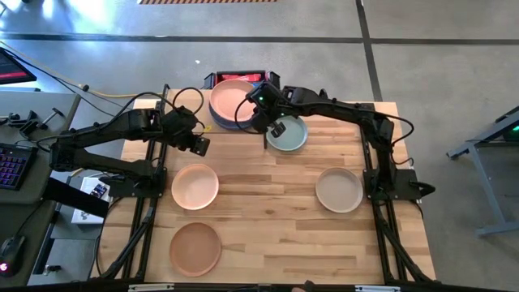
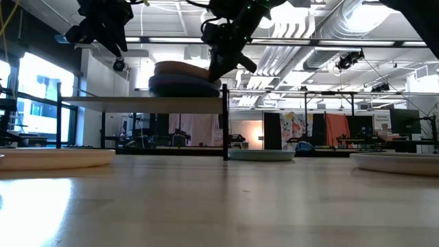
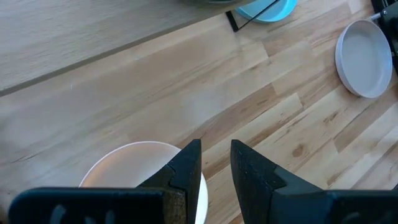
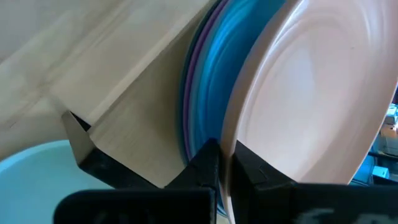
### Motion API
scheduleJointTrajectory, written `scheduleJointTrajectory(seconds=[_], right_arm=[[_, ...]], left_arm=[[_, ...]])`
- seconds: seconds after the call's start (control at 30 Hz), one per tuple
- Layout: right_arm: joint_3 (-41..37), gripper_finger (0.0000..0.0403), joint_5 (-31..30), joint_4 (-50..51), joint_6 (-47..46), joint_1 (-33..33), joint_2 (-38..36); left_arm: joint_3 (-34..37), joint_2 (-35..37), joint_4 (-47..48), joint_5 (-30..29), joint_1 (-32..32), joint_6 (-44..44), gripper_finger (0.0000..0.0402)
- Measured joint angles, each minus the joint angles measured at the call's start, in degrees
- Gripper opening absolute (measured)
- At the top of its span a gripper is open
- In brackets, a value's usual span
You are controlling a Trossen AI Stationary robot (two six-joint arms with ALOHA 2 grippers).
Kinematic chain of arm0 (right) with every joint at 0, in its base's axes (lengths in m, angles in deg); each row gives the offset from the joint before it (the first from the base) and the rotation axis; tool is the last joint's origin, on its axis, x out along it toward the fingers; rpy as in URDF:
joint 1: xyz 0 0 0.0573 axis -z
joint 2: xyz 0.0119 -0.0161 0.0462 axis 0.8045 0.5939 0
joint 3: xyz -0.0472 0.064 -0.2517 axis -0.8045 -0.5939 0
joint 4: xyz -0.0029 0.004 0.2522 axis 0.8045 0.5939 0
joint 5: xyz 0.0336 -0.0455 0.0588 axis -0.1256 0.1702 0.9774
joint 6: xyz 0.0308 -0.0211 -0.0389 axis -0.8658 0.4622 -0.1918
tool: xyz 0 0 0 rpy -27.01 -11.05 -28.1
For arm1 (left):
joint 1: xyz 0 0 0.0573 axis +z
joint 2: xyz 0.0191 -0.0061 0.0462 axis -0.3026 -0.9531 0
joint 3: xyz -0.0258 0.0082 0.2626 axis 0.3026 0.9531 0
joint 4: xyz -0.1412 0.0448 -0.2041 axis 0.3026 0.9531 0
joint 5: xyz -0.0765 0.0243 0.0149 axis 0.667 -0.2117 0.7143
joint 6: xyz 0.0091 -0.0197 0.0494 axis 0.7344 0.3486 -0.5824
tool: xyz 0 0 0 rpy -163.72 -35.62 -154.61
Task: Place and stack plates onto a shelf
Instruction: Stack the light orange plate on top of the blue plate on the shelf
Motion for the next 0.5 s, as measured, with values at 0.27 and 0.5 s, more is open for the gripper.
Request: scheduleJointTrajectory(seconds=[0.27, 0.5], right_arm=[[0.0, 0.0, 0.0, -0.1, -1.4, -0.7, 0.0], [0.0, 0.0012, 0.0, -2.2, -0.6, -2.1, 0.0]], left_arm=[[0.0, 0.0, 0.0, 0.0, 0.0, 0.0, 0.0076], [0.0, 0.0, 0.0, 0.0, 0.0, -0.1, 0.0076]])
